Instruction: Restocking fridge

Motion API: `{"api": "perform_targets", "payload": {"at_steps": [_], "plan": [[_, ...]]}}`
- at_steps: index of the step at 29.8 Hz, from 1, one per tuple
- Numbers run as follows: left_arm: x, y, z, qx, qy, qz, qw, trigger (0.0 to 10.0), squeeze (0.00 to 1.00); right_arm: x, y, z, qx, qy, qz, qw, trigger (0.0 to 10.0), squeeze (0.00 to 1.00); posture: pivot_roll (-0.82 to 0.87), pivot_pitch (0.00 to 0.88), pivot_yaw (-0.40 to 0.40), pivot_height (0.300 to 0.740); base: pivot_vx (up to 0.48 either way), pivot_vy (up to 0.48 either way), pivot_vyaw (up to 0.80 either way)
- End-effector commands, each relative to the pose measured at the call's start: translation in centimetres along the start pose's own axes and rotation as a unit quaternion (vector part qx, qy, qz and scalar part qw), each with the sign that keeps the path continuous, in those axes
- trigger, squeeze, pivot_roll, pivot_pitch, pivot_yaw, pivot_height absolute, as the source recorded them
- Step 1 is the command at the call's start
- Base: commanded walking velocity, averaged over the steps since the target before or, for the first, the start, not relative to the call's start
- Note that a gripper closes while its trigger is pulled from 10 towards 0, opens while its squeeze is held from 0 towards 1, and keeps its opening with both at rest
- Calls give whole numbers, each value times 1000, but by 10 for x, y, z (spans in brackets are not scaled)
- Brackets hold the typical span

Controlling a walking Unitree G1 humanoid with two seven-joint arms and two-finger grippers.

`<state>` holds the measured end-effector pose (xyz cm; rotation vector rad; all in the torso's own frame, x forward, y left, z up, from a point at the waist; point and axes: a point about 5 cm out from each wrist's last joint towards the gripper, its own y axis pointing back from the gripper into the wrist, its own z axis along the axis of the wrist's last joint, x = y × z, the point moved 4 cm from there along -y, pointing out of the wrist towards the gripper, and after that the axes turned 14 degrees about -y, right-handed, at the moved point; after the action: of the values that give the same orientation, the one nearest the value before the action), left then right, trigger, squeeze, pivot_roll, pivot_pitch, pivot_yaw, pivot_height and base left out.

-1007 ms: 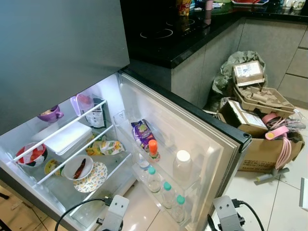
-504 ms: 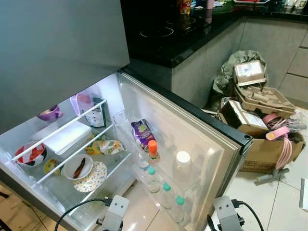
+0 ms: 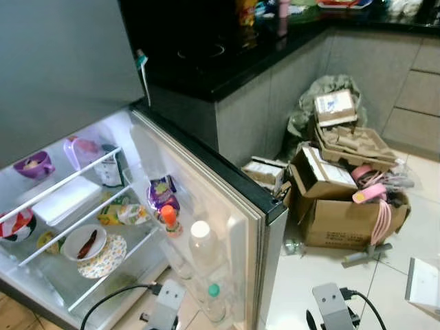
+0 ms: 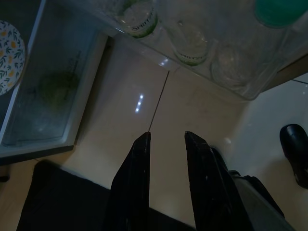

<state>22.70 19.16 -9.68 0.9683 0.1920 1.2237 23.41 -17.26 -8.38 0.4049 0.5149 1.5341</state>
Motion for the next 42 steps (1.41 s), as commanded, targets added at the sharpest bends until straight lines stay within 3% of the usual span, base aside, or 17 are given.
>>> {"api": "perform_targets", "payload": {"at_steps": [1, 12, 17, 19, 20, 26, 30, 35, 36, 37, 42], "plan": [[0, 2, -10, 17, -2, -1, 1000, 10000, 0, 5, 1, -3, 8, -1, 6, 1000, 10000, 0, -141, 53, 35, 740, 0, 0, 0], [3, 5, -20, 37, -2, 7, 999, 10000, 0, -2, -3, 9, -18, -12, -4, 1000, 10000, 0, -143, 57, 40, 740, 0, 0, 0], [24, 10, -40, 79, -6, 43, 996, 10000, 0, -12, -10, 34, -58, -11, -13, 998, 10000, 0, -136, 62, 50, 740, 0, 0, 0], [44, 20, -60, 108, -13, 64, 992, 10000, 0, -15, -16, 58, -94, -15, -8, 995, 10000, 0, -132, 66, 60, 740, 0, 0, 0], [44, 20, -60, 108, -13, 64, 992, 10000, 0, -15, -16, 58, -94, -15, -8, 995, 10000, 0, -132, 66, 60, 740, 0, 0, 0], [73, 31, -75, 115, 3, 102, 988, 10000, 0, -1, -24, 89, -130, -19, 33, 991, 10000, 0, -124, 67, 65, 740, 0, 0, 0], [70, 30, -71, 97, 0, 88, 991, 10000, 0, 11, -25, 90, -128, -22, 53, 990, 10000, 0, -119, 62, 63, 740, 0, 0, 0], [40, 28, -73, 103, -25, 31, 994, 10000, 0, 20, -23, 83, -121, -30, 71, 990, 10000, 0, -124, 58, 65, 740, 0, 0, 0], [40, 28, -73, 103, -25, 31, 994, 10000, 0, 20, -23, 83, -121, -30, 71, 990, 10000, 0, -124, 58, 65, 740, 0, 0, 0], [33, 29, -77, 109, -36, 15, 993, 10000, 0, 25, -22, 86, -126, -30, 88, 988, 10000, 0, -125, 56, 66, 740, 0, 0, 0], [28, 35, -91, 133, -45, 4, 990, 10000, 0, 46, -20, 100, -149, -19, 152, 977, 10000, 0, -128, 55, 66, 740, 0, 0, 0]]}}
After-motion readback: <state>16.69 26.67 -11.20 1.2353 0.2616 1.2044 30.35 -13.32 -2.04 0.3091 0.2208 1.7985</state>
